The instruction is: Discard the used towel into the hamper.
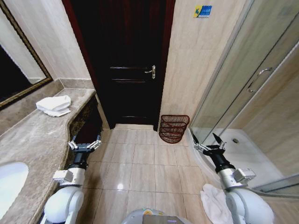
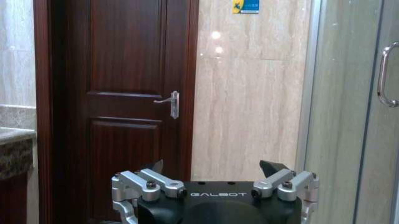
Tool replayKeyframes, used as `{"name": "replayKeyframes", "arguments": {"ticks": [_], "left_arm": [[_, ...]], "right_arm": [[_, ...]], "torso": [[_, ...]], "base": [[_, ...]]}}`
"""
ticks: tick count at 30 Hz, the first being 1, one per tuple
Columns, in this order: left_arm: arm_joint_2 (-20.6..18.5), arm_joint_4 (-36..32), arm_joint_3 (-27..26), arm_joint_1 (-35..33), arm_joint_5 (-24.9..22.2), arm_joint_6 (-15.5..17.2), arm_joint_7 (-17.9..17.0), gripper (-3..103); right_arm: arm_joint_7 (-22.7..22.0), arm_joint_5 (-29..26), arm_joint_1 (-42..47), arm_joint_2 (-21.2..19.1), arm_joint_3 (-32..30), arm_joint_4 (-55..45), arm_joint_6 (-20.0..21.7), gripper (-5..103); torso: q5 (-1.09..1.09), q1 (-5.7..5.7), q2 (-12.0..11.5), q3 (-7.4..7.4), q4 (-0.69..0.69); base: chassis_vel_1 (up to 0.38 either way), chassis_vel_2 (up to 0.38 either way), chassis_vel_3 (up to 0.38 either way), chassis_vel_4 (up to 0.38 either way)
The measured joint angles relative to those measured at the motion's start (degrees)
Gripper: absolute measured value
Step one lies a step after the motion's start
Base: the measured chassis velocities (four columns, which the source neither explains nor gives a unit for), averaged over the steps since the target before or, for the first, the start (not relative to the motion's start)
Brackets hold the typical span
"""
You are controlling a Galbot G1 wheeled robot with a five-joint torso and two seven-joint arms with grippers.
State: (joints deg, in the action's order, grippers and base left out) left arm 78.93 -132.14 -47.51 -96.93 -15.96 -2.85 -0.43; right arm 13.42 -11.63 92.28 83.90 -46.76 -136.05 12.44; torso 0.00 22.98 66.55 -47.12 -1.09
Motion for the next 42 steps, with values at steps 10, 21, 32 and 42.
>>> {"name": "replayKeyframes", "arguments": {"ticks": [10, 21, 32, 42], "left_arm": [[0.0, 0.0, 0.0, 0.0, 0.0, -0.3, -0.2, 100], [-0.1, 0.4, 0.0, 0.0, -0.4, -0.7, -0.7, 100], [-0.1, 0.6, -0.1, 0.0, -1.2, -0.7, -1.5, 100], [0.0, 0.9, -0.1, 0.1, -1.2, -0.8, -1.4, 100]], "right_arm": [[0.0, -0.1, 0.3, 0.1, -0.1, 0.0, -0.3, 100], [0.2, -0.1, 0.0, 0.1, 0.0, 0.1, -0.3, 100], [0.3, -0.1, 0.1, 0.2, 0.1, 0.2, -0.6, 100], [0.4, -0.1, 0.0, 0.1, 0.2, 0.3, -0.6, 100]], "torso": [[0.00, 0.00, 0.0, 0.00, 0.00], [0.00, 0.00, 0.0, 0.00, 0.00], [0.00, 0.00, 0.0, 0.00, 0.00], [0.00, 0.00, 0.0, 0.00, 0.00]], "base": [[0.000, 0.000, 0.000, 0.000], [-0.040, 0.043, 0.042, -0.046], [-0.052, 0.066, 0.044, -0.060], [-0.039, 0.084, 0.081, -0.037]]}}
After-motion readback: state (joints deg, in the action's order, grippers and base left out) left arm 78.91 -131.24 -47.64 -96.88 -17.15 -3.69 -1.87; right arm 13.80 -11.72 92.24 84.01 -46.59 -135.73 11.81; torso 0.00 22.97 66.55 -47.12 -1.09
